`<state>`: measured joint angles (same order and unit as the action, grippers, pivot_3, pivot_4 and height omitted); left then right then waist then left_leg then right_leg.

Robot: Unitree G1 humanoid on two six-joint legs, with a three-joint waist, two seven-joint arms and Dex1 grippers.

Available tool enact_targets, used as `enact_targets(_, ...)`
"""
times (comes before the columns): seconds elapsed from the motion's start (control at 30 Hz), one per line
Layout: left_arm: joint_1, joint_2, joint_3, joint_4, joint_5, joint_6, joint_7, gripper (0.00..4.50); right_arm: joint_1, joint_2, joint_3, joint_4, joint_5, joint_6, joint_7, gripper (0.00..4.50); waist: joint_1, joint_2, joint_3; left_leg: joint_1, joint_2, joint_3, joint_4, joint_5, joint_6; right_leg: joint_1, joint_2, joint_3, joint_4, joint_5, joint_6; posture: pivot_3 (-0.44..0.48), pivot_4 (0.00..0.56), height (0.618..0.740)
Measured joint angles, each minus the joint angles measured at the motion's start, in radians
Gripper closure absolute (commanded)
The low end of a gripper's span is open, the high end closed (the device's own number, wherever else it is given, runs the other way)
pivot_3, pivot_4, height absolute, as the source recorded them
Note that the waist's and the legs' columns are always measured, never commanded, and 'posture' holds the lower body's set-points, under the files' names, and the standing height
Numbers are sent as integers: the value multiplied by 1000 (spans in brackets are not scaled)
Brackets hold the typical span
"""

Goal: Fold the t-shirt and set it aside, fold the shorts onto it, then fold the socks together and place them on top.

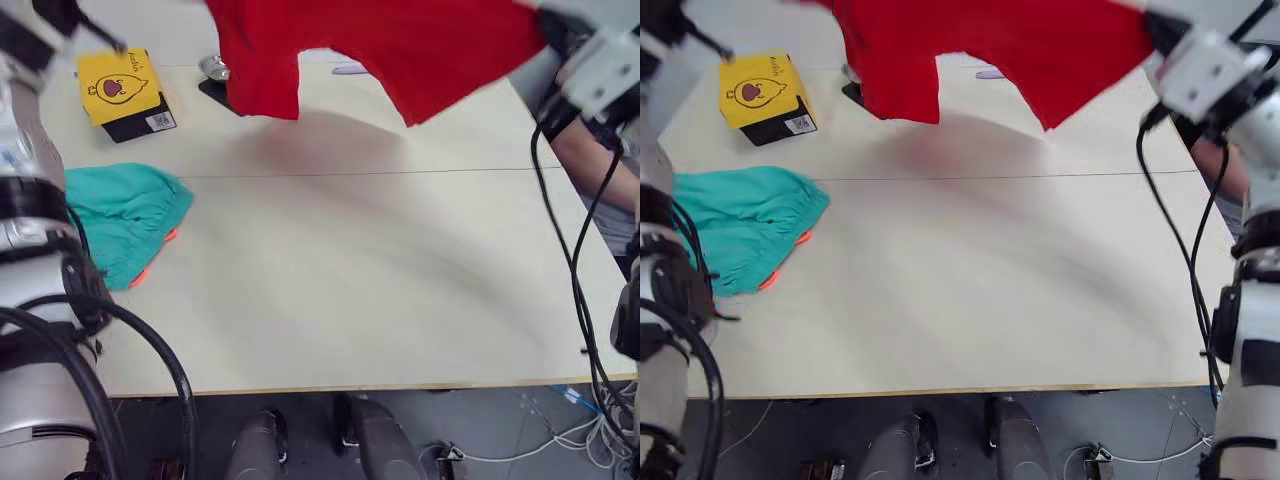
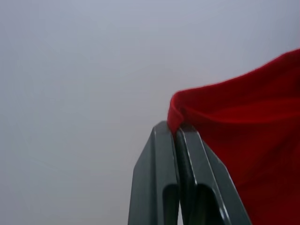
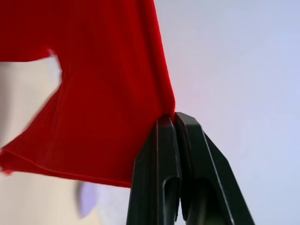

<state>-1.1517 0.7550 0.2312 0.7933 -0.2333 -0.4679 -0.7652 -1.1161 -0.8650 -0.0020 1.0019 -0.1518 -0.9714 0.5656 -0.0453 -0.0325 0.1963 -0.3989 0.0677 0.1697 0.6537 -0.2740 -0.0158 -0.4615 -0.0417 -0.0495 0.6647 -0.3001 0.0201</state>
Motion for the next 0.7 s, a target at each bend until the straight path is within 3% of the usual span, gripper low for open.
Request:
enact_targets(0.2,725,63,12,-580,-111,257,-141,4500,431,1,39,-273,233,38,273,4431,-18,0,0,23,1,-5,-6,0,0,18,1,7,-1,0,0,0,150,740)
enact_targets(0.33,1138,139,36,-868,-160,437,-232,4500,625,-15,59,-400,299,81,385,4431,-14,0,0,25,2,-5,-7,-1,-1,19,1,7,-1,-1,-1,0,150,740)
enact_targets(0.47,1317,170,49,-1019,-177,521,-287,4500,712,-35,57,-423,320,99,440,4431,-5,0,0,30,1,-9,-6,-3,0,26,0,5,-4,-1,-2,0,150,740)
enact_targets(0.7,1398,173,68,-1094,-198,617,-329,4500,854,-81,36,-507,394,139,543,4431,-6,0,0,32,1,-14,-7,-6,0,32,0,1,-6,-3,-4,0,150,740)
